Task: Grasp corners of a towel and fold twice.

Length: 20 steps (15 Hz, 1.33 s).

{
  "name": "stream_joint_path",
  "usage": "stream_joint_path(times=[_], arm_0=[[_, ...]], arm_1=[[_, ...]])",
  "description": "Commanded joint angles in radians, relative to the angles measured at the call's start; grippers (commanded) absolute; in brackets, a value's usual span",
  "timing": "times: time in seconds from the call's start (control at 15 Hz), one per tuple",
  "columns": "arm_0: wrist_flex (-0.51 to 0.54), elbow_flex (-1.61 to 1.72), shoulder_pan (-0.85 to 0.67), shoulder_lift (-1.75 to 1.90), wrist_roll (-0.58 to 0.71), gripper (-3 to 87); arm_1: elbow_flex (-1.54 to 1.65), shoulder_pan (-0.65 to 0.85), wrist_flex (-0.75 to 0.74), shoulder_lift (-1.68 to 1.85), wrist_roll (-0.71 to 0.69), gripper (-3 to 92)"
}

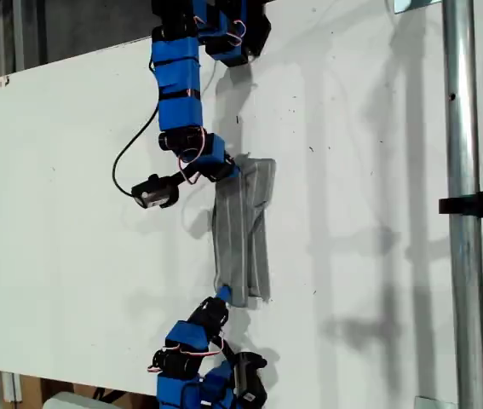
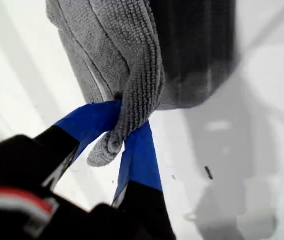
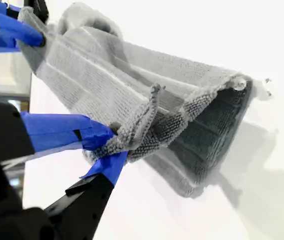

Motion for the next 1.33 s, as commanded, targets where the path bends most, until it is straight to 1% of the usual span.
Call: stream_joint_path(times=[0.0, 0.13, 0.2, 0.33, 0.4, 0.47, 0.53, 0.67, 0.8, 0.93, 1.0, 1.13, 1.27], arm_0=[[0.009, -0.012, -0.149, 0.044, 0.104, -3.0], [0.014, -0.031, -0.227, 0.069, 0.178, -3.0], [0.015, -0.04, -0.239, 0.097, 0.201, -3.0], [0.006, -0.028, -0.259, 0.184, 0.219, -3.0], [0.008, -0.008, -0.262, 0.219, 0.213, -3.0], [0.018, 0.017, -0.249, 0.23, 0.193, -3.0], [0.009, 0.069, -0.218, 0.245, 0.147, -3.0], [-0.077, 0.227, -0.141, 0.296, 0.051, -3.0], [-0.156, 0.368, -0.086, 0.344, -0.049, -2.9], [-0.23, 0.463, -0.04, 0.362, -0.12, -2.9], [-0.242, 0.479, -0.023, 0.362, -0.138, -2.3], [-0.253, 0.488, 0.0, 0.356, -0.158, 5.8], [-0.221, 0.456, 0.057, 0.36, -0.166, 11.6]], arm_1=[[-0.025, 0.14, -0.015, 0.095, -0.138, -0.2], [-0.08, 0.216, -0.012, 0.1, -0.239, -0.2], [-0.107, 0.238, -0.008, 0.106, -0.272, -0.2], [-0.123, 0.268, -0.005, 0.158, -0.307, -0.2], [-0.118, 0.259, 0.0, 0.169, -0.302, -0.2], [-0.101, 0.219, -0.002, 0.16, -0.282, -0.2], [-0.071, 0.167, -0.014, 0.144, -0.245, -0.2], [0.02, 0.084, -0.066, 0.124, -0.158, -0.2], [0.087, 0.032, -0.112, 0.067, -0.092, -0.2], [0.094, 0.009, -0.143, -0.055, -0.046, -0.2], [0.091, 0.009, -0.153, -0.118, -0.025, -0.2], [0.091, 0.034, -0.166, -0.202, -0.003, -0.2], [0.097, 0.06, -0.144, -0.212, 0.026, -0.1]])
